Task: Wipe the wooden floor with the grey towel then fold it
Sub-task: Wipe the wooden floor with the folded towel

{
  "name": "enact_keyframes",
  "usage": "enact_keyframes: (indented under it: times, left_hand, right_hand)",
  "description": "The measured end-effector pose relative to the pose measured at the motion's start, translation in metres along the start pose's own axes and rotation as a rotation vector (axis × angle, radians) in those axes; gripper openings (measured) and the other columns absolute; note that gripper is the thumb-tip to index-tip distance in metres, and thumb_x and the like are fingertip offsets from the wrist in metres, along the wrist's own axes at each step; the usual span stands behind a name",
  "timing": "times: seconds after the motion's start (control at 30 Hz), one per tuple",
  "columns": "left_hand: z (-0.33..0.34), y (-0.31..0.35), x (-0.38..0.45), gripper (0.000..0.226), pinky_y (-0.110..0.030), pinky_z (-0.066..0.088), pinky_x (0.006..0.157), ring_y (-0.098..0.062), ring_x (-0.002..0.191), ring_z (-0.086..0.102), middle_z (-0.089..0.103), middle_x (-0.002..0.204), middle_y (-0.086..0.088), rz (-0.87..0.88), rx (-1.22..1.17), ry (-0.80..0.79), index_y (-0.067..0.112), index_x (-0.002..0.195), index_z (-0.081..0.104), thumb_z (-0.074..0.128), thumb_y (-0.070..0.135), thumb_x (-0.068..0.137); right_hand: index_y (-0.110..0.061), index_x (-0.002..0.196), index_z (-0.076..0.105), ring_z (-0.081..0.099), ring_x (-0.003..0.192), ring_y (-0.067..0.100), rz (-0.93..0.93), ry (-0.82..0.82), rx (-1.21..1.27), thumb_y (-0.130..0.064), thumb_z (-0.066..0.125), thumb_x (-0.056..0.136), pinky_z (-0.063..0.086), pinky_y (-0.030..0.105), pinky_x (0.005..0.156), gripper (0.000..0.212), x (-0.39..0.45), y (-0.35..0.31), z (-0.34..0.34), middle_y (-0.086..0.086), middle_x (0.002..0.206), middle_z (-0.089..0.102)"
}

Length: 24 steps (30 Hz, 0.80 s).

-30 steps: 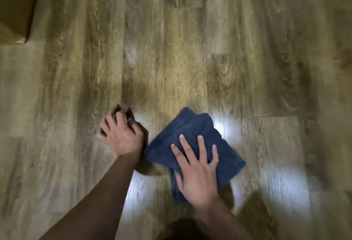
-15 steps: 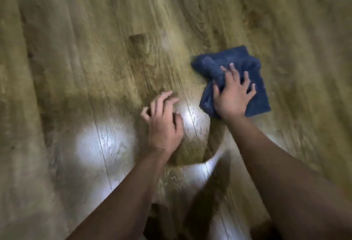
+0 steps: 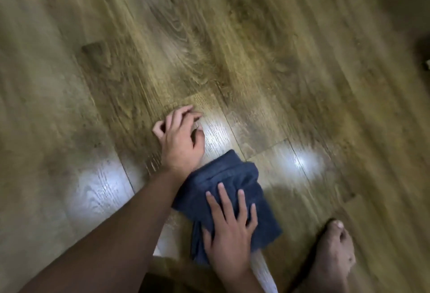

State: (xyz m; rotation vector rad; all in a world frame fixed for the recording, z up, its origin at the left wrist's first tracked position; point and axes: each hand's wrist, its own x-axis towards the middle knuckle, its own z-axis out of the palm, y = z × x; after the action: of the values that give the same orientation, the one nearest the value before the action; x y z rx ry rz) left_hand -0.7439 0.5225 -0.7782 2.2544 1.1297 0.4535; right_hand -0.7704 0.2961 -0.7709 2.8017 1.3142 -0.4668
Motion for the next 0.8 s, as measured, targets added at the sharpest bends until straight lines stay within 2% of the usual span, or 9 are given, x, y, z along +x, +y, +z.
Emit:
enact_keyframes:
  times: [0.1, 0.27, 0.33, 0.4, 0.57, 0.67, 0.73, 0.8]
  left_hand:
    - [0.008, -0.003, -0.004, 0.03, -0.05, 0.027, 0.103, -0.019, 0.136, 0.044, 0.059, 0.134, 0.004, 0.019, 0.126, -0.038, 0.024, 0.109, 0.068, 0.051, 0.027, 0.085]
    - [0.016, -0.002, -0.003, 0.026, -0.05, 0.024, 0.103, -0.02, 0.137, 0.039, 0.054, 0.135, 0.003, 0.023, 0.269, -0.048, 0.024, 0.107, 0.063, 0.053, 0.026, 0.083]
    - [0.017, 0.0, -0.003, 0.025, -0.049, 0.022, 0.104, -0.021, 0.137, 0.039, 0.054, 0.135, 0.001, 0.015, 0.277, -0.028, 0.023, 0.106, 0.062, 0.052, 0.026, 0.083]
    - [0.018, 0.002, -0.004, 0.025, -0.049, 0.022, 0.104, -0.022, 0.137, 0.039, 0.054, 0.135, 0.001, 0.013, 0.284, -0.014, 0.023, 0.106, 0.062, 0.052, 0.026, 0.083]
    - [0.017, 0.004, -0.004, 0.025, -0.05, 0.023, 0.103, -0.023, 0.137, 0.039, 0.053, 0.136, 0.001, 0.028, 0.311, -0.01, 0.023, 0.105, 0.06, 0.049, 0.027, 0.083]
    - [0.019, 0.003, -0.004, 0.025, -0.051, 0.023, 0.103, -0.024, 0.137, 0.04, 0.053, 0.135, 0.0, 0.039, 0.329, -0.004, 0.024, 0.105, 0.059, 0.048, 0.028, 0.083]
    - [0.02, 0.002, -0.004, 0.026, -0.05, 0.023, 0.102, -0.025, 0.136, 0.04, 0.053, 0.135, 0.0, 0.045, 0.338, 0.004, 0.025, 0.105, 0.058, 0.048, 0.028, 0.082]
    - [0.021, 0.001, -0.005, 0.026, -0.05, 0.023, 0.102, -0.025, 0.136, 0.04, 0.053, 0.136, 0.0, 0.041, 0.339, 0.008, 0.026, 0.105, 0.057, 0.049, 0.028, 0.08]
  right_hand:
    - [-0.041, 0.145, 0.043, 0.025, 0.148, 0.033, 0.045, 0.056, 0.015, -0.049, 0.052, 0.082, 0.018, 0.061, 0.114, 0.064, 0.046, 0.036, -0.018, -0.012, 0.162, 0.029]
    - [-0.037, 0.145, 0.042, 0.02, 0.149, 0.035, 0.386, 0.2, 0.163, -0.049, 0.047, 0.094, 0.014, 0.063, 0.116, 0.053, 0.178, 0.139, -0.059, -0.01, 0.161, 0.029]
    - [-0.034, 0.145, 0.043, 0.018, 0.149, 0.037, 0.5, 0.198, 0.214, -0.048, 0.048, 0.095, 0.011, 0.064, 0.117, 0.052, 0.221, 0.173, -0.076, -0.01, 0.163, 0.027]
    - [-0.033, 0.145, 0.042, 0.015, 0.15, 0.038, 0.536, 0.189, 0.241, -0.046, 0.048, 0.096, 0.007, 0.065, 0.117, 0.051, 0.239, 0.185, -0.084, -0.009, 0.163, 0.025]
    - [-0.032, 0.147, 0.044, 0.015, 0.152, 0.036, 0.43, 0.214, 0.171, -0.046, 0.048, 0.098, 0.009, 0.062, 0.119, 0.052, 0.186, 0.146, -0.071, -0.009, 0.163, 0.029]
    - [-0.032, 0.147, 0.048, 0.019, 0.152, 0.035, 0.396, 0.197, 0.132, -0.043, 0.059, 0.092, 0.013, 0.062, 0.118, 0.056, 0.117, 0.099, -0.05, -0.007, 0.162, 0.033]
    - [-0.033, 0.147, 0.048, 0.021, 0.151, 0.037, 0.362, 0.127, 0.129, -0.042, 0.061, 0.086, 0.017, 0.064, 0.117, 0.062, 0.063, 0.061, -0.03, -0.006, 0.162, 0.033]
    - [-0.034, 0.146, 0.048, 0.025, 0.149, 0.039, 0.293, -0.001, 0.113, -0.045, 0.055, 0.08, 0.02, 0.066, 0.114, 0.067, 0.018, 0.027, -0.016, -0.005, 0.162, 0.033]
